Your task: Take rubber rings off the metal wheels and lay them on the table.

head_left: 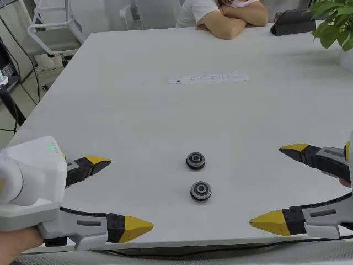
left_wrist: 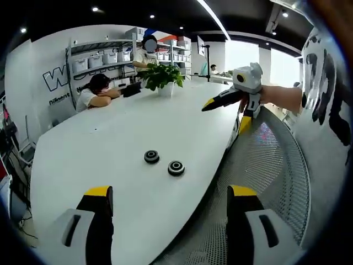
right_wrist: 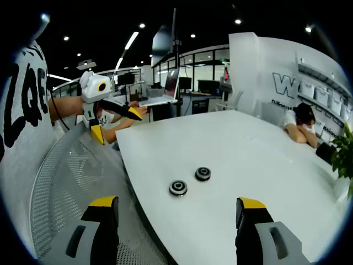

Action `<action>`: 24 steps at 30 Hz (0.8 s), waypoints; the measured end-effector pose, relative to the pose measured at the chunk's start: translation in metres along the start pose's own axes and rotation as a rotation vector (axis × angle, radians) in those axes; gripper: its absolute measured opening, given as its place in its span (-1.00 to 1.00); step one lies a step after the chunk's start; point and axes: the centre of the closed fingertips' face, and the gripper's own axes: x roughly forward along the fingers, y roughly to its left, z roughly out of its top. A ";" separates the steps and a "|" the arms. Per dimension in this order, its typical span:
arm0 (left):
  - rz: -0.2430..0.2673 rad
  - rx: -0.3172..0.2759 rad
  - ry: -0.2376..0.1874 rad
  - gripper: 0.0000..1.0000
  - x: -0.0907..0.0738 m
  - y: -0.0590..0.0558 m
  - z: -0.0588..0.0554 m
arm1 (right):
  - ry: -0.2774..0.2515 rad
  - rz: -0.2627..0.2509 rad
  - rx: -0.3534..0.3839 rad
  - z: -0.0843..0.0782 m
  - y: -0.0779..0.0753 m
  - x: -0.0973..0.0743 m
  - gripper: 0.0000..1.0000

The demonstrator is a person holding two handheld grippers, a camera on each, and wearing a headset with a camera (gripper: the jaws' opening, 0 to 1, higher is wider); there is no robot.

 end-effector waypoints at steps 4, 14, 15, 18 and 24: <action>-0.001 -0.001 -0.001 0.66 0.001 0.000 0.000 | 0.012 0.011 0.000 -0.003 0.002 0.001 0.98; -0.004 0.003 -0.003 0.64 0.002 0.000 -0.002 | 0.059 0.026 -0.014 -0.012 0.006 0.004 0.85; -0.004 0.002 -0.002 0.64 0.002 0.000 -0.002 | 0.058 0.027 -0.016 -0.011 0.006 0.004 0.85; -0.006 0.002 0.001 0.64 0.002 0.000 -0.003 | 0.061 0.027 -0.010 -0.011 0.006 0.004 0.92; -0.005 0.001 0.001 0.64 0.003 0.001 -0.002 | 0.050 0.042 -0.001 -0.009 0.008 0.005 0.89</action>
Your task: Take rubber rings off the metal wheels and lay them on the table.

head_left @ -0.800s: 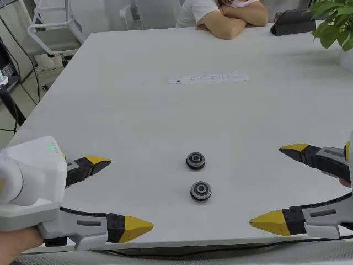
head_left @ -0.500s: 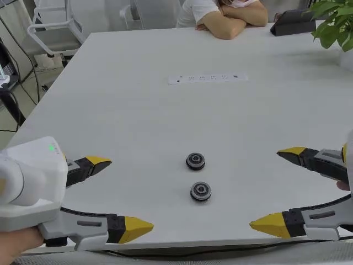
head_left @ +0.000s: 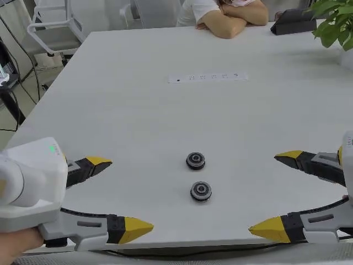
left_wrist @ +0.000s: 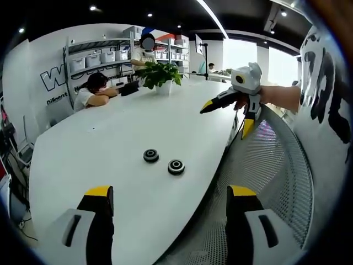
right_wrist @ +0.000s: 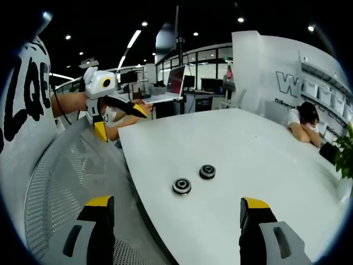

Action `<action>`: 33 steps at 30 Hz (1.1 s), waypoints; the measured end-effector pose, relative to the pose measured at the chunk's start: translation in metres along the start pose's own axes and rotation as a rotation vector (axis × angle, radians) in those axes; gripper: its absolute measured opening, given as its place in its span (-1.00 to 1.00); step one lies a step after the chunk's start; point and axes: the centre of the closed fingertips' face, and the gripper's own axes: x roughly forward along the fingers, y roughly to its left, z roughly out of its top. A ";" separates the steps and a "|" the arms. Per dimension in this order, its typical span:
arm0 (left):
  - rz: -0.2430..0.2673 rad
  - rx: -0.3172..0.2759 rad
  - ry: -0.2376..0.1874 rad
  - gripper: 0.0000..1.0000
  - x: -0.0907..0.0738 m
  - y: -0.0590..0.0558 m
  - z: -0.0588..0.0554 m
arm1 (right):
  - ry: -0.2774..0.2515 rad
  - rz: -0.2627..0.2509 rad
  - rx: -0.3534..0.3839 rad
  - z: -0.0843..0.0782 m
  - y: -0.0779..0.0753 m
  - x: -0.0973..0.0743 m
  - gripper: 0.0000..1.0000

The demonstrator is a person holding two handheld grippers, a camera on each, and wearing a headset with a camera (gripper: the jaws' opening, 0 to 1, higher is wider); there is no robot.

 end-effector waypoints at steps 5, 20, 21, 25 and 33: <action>0.001 -0.002 -0.001 0.64 0.001 0.001 0.000 | -0.008 -0.008 -0.002 0.001 -0.002 0.000 0.95; -0.013 -0.001 0.000 0.66 0.005 0.002 0.001 | 0.003 0.001 0.006 -0.002 -0.004 0.001 0.87; -0.011 0.000 0.000 0.66 0.005 0.002 0.000 | 0.002 0.001 0.007 -0.002 -0.004 0.001 0.87; -0.010 -0.006 0.002 0.65 0.006 0.003 0.000 | 0.001 0.005 0.010 -0.002 -0.004 0.001 0.83; -0.020 0.001 -0.007 0.64 0.008 0.002 0.001 | 0.007 0.004 0.022 -0.003 -0.006 0.002 0.82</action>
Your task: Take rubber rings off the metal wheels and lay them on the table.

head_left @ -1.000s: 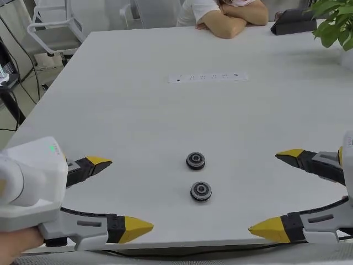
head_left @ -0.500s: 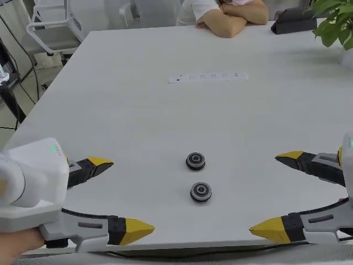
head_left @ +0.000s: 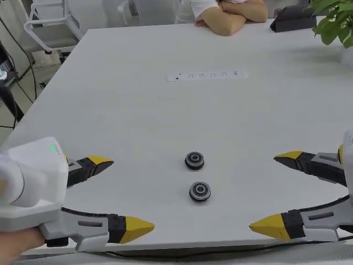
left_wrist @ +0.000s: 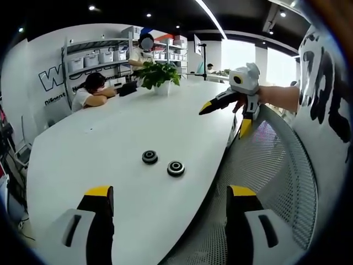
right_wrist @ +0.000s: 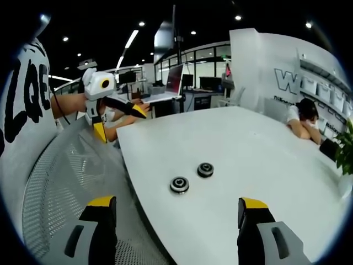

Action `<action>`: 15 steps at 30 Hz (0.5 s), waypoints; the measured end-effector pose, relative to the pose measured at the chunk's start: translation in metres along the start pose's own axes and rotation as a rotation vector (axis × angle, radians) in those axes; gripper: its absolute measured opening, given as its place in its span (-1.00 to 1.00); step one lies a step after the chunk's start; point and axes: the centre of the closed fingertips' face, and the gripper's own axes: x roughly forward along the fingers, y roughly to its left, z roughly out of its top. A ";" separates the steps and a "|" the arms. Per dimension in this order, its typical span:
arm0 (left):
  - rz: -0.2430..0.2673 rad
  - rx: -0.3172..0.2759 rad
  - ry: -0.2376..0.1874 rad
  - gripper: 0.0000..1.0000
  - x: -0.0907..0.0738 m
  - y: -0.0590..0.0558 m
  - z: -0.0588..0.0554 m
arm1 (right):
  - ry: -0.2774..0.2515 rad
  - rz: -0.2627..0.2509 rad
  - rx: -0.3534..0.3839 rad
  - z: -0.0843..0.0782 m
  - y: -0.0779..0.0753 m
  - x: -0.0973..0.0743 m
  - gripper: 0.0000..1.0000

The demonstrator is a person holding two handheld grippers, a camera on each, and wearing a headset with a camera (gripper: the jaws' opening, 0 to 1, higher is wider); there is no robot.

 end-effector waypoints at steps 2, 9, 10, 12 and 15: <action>0.000 0.000 0.001 0.64 0.000 0.000 0.000 | -0.006 0.000 -0.003 0.001 0.000 0.000 0.81; -0.001 0.004 0.008 0.63 -0.001 0.000 -0.002 | -0.008 -0.002 -0.004 0.002 0.000 -0.002 0.77; 0.000 0.004 0.009 0.63 -0.001 0.000 -0.002 | -0.008 -0.002 -0.005 0.002 0.000 -0.002 0.77; -0.001 0.006 0.006 0.62 -0.001 0.000 -0.001 | -0.006 0.000 -0.006 0.002 0.001 -0.002 0.76; -0.015 0.022 0.016 0.62 -0.001 -0.002 -0.002 | -0.006 0.005 -0.011 0.003 0.002 -0.002 0.75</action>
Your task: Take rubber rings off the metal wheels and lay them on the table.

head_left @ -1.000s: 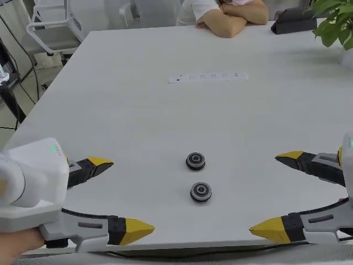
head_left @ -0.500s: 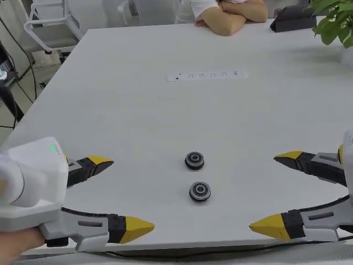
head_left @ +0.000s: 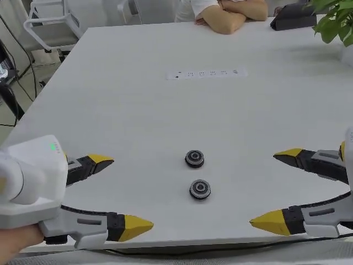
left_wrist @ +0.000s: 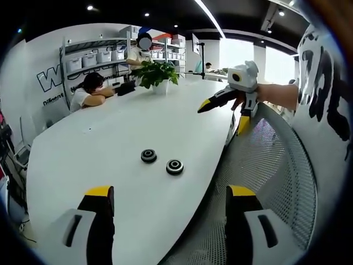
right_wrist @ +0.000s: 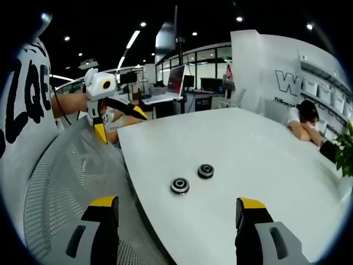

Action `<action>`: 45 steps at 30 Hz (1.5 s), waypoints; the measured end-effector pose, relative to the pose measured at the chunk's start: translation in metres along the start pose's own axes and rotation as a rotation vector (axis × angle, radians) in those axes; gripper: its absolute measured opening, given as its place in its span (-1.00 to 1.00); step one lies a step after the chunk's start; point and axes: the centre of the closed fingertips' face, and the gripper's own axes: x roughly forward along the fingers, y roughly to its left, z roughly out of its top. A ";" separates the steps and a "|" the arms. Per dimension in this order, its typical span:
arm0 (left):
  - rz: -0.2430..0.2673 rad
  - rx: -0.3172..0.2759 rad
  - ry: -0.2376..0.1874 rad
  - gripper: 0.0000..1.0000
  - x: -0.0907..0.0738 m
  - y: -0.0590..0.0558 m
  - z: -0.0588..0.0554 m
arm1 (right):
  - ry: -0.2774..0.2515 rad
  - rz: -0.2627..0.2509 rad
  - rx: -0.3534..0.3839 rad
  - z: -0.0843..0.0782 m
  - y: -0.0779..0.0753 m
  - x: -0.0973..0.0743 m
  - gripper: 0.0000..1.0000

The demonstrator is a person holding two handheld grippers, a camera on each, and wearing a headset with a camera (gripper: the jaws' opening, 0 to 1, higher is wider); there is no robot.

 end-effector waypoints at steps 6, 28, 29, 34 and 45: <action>-0.010 0.029 0.002 0.58 0.000 -0.001 0.003 | 0.001 0.002 -0.006 0.004 -0.001 0.000 0.72; -0.026 0.043 -0.021 0.55 0.006 0.001 0.017 | -0.027 0.013 -0.052 0.023 -0.011 0.004 0.62; -0.027 0.045 -0.021 0.55 0.007 0.001 0.017 | -0.029 0.013 -0.053 0.024 -0.011 0.004 0.62; -0.032 0.054 -0.018 0.55 0.009 0.002 0.019 | -0.037 0.019 -0.058 0.027 -0.013 0.007 0.60; -0.044 0.070 -0.015 0.52 0.016 0.004 0.023 | -0.049 0.032 -0.051 0.032 -0.021 0.015 0.53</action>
